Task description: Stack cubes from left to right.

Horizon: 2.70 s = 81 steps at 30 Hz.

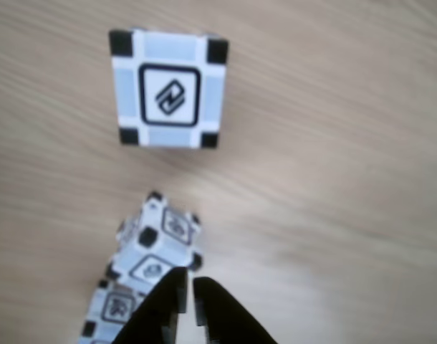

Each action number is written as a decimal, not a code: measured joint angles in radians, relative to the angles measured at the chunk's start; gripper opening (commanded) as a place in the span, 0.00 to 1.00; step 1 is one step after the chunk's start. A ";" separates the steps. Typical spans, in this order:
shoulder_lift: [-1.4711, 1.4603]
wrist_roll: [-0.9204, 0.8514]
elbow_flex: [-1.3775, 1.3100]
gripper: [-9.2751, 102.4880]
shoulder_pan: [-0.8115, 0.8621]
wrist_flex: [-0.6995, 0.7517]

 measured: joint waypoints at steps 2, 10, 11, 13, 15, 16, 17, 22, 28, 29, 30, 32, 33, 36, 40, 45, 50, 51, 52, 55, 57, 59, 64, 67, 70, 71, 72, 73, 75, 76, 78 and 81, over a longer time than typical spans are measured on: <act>-0.015 0.008 0.000 0.08 -0.002 0.000; -0.124 0.038 0.000 0.11 -0.011 0.000; -0.124 0.040 0.000 0.12 -0.008 0.000; -0.124 0.041 0.000 0.14 -0.008 0.000; -0.124 0.041 0.000 0.16 -0.011 0.000; -0.124 0.043 0.000 0.16 -0.012 0.000; -0.124 0.052 0.000 0.15 -0.012 0.000; -0.124 0.244 0.000 0.20 -0.011 0.000; -0.124 0.199 0.000 0.24 -0.011 0.000; -0.124 0.198 0.000 0.25 -0.011 0.000; -0.124 0.195 0.000 0.26 -0.011 0.000; -0.124 0.193 0.000 0.29 -0.011 0.000; -0.124 0.193 0.000 0.29 -0.011 0.000; -0.124 0.210 0.000 0.30 -0.012 0.000; -0.124 0.238 0.000 0.30 -0.063 0.000; -0.124 0.284 0.034 0.31 -0.161 0.000; -0.124 0.337 0.124 0.31 -0.230 0.000; -0.124 0.337 0.143 0.31 -0.229 0.000; -0.124 0.354 0.163 0.31 -0.216 0.000; -0.124 0.357 0.212 0.33 -0.219 0.000; -0.121 0.357 0.229 0.36 -0.227 0.000; -0.120 0.357 0.238 0.40 -0.227 0.000; -0.115 0.325 0.244 0.46 -0.225 0.000; -0.086 0.298 0.244 0.46 -0.225 0.000; -0.055 0.293 0.245 0.46 -0.225 0.000; -0.054 0.293 0.245 0.46 -0.224 0.000; -0.054 0.295 0.247 0.46 -0.224 0.000; -0.054 0.295 0.247 0.46 -0.222 0.000; -0.052 0.295 0.247 0.46 -0.218 0.000; -0.052 0.295 0.247 0.46 -0.212 0.000; -0.052 0.293 0.247 0.46 -0.187 0.000; -0.052 0.276 0.247 0.46 -0.144 0.000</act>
